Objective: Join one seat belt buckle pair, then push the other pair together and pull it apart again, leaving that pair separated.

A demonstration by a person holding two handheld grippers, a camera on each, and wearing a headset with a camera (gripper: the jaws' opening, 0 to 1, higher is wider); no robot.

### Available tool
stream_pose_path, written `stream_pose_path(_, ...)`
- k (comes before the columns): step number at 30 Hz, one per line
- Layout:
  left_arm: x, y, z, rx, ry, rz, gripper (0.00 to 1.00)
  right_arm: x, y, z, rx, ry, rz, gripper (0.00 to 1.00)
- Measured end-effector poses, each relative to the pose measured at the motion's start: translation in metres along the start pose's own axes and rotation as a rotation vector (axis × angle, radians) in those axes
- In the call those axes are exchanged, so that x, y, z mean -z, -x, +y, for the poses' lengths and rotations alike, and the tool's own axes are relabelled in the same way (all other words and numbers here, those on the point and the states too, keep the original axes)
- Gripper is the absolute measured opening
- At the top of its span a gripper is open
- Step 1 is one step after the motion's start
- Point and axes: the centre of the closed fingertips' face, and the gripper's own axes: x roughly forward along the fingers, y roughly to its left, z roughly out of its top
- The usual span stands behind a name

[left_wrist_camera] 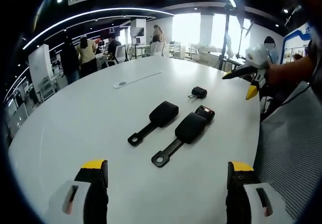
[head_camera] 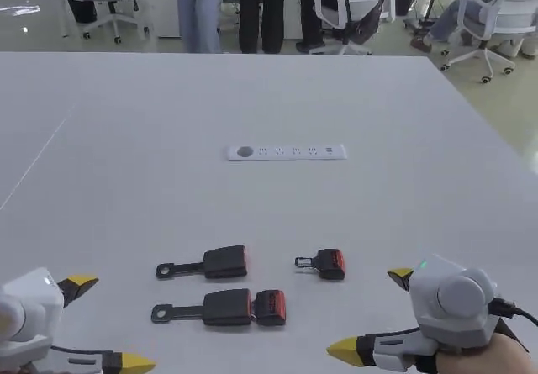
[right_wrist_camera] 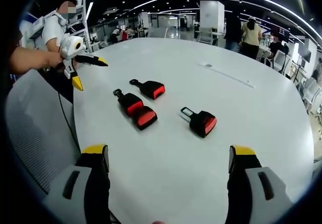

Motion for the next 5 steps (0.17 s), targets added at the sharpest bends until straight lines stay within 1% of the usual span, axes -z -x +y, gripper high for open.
stream_pose_path(3,0.0019,0.0007,-0.0017,0.005,-0.001,0.012,1.00,-0.0038,0.0017,0.0000,0.003,0.004,-0.010,0.99)
stream_pose_path(5,0.0013,0.0017,-0.0023,0.005,0.006,0.008,1.00,-0.0047,0.0018,0.0004,0.004,0.007,-0.011,0.99)
